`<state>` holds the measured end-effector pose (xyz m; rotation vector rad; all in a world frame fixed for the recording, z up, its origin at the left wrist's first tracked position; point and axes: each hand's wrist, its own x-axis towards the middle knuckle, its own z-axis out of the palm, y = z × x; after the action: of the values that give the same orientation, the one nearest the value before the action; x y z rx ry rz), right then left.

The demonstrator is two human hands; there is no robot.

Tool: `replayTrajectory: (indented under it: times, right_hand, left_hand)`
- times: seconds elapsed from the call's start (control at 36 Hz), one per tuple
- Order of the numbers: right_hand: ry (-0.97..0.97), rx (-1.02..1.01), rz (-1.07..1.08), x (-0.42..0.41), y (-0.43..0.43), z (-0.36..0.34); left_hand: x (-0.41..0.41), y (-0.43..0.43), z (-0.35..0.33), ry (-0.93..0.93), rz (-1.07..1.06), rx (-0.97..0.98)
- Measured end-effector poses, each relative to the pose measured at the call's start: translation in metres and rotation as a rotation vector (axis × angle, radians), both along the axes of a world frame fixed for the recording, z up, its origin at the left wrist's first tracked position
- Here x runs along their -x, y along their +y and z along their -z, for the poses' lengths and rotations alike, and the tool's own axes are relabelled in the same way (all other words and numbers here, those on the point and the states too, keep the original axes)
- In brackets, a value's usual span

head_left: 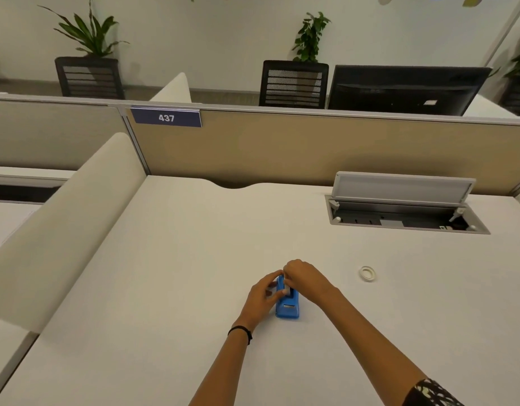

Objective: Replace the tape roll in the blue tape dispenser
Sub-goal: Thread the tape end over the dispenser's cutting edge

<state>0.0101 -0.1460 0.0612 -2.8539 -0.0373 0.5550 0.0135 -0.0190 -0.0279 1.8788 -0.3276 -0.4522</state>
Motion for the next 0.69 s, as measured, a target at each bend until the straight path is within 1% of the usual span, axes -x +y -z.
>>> replayTrajectory:
  times: [0.08, 0.17, 0.28, 0.47, 0.69]
  right_hand:
    - [0.015, 0.065, -0.008, -0.003, 0.004, -0.001]
    - [0.034, 0.112, -0.066, -0.004, 0.009, -0.007]
    - [0.013, 0.149, -0.131, -0.002, 0.013, -0.016]
    - [0.01, 0.153, -0.141, -0.007, 0.016, -0.02]
    - [0.023, 0.116, -0.085, -0.006, 0.011, -0.019]
  left_hand:
    - [0.0, 0.0, 0.0, -0.001, -0.003, -0.003]
    - [0.0, 0.0, 0.0, -0.002, -0.006, 0.004]
    - [0.001, 0.0, -0.001, -0.001, -0.011, 0.01]
    - [0.0, -0.001, 0.002, 0.0, -0.016, -0.007]
    - [0.001, 0.0, 0.001, 0.003, -0.008, -0.007]
